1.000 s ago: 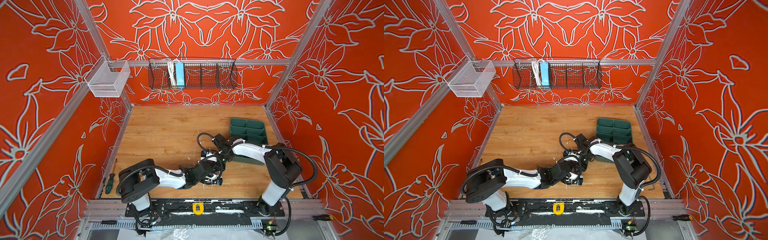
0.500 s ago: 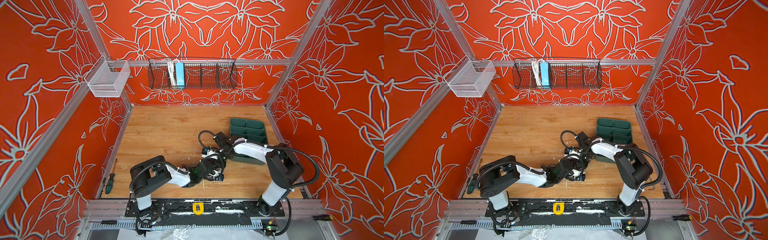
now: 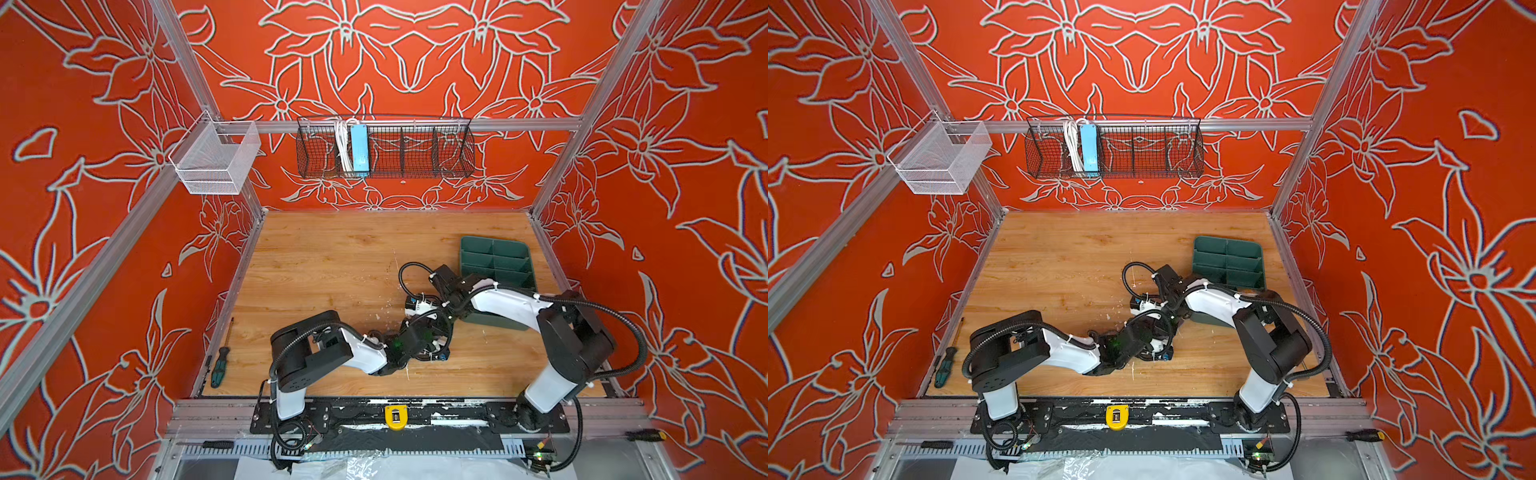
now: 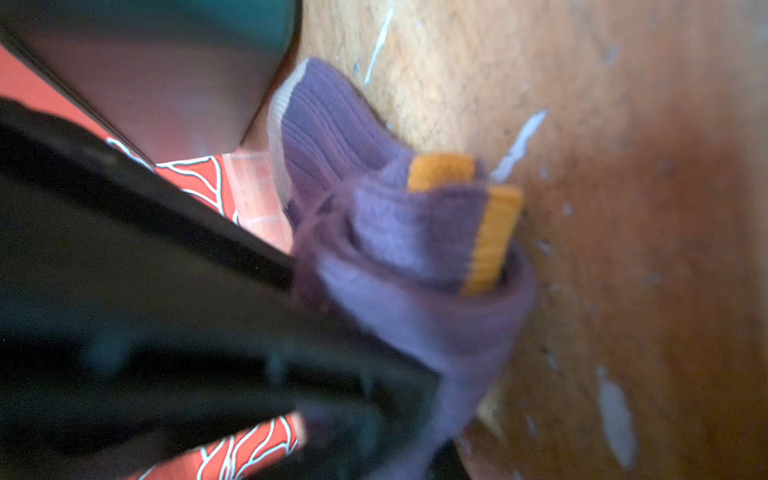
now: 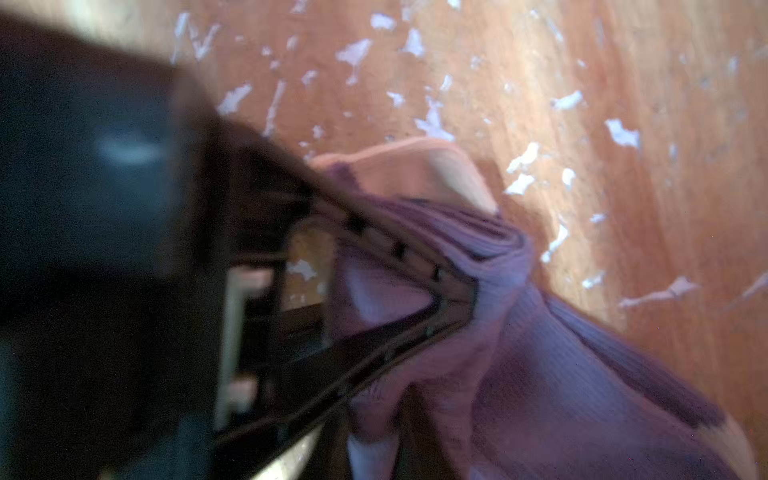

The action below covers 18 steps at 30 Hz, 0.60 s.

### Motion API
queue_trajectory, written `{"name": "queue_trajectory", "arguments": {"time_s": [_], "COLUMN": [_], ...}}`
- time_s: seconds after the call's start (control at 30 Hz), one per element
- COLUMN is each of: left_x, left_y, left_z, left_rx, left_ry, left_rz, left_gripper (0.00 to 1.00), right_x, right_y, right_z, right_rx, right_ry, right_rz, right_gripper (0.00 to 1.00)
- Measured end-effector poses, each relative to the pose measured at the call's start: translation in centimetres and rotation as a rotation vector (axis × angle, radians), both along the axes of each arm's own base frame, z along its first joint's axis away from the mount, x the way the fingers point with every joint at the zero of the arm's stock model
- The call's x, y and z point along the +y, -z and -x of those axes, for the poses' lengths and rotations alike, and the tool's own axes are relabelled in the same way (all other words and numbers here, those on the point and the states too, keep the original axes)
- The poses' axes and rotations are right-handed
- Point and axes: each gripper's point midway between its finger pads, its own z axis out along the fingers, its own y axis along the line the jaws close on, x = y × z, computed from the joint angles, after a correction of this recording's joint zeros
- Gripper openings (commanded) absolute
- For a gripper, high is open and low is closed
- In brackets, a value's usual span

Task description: Roll the socks

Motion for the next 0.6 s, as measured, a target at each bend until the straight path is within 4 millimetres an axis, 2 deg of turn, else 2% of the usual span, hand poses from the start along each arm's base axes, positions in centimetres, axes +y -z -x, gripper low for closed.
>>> {"name": "queue_trajectory", "arguments": {"time_s": [0.03, 0.07, 0.1, 0.4, 0.6], "left_x": [0.0, 0.0, 0.0, 0.2, 1.6], "left_y": [0.0, 0.0, 0.0, 0.0, -0.1], "left_z": [0.1, 0.4, 0.4, 0.5, 0.8], "left_rx": [0.004, 0.012, 0.021, 0.081, 0.14], "left_ry": [0.005, 0.011, 0.005, -0.035, -0.078], "left_rz": [-0.008, -0.012, -0.011, 0.001, -0.02], "left_gripper": [0.0, 0.0, 0.0, 0.0, 0.0], "right_x": [0.0, -0.1, -0.1, -2.1, -5.2], "right_y": [-0.1, -0.4, -0.8, -4.6, -7.8], "right_z": [-0.1, -0.5, -0.6, -0.9, -2.1], "right_rx": [-0.02, -0.05, -0.065, -0.276, -0.521], "right_ry": [0.001, 0.004, 0.01, 0.032, 0.085], "right_rz": [0.001, -0.002, -0.011, 0.004, 0.066], "right_gripper": [0.61, 0.76, 0.78, 0.82, 0.9]}}
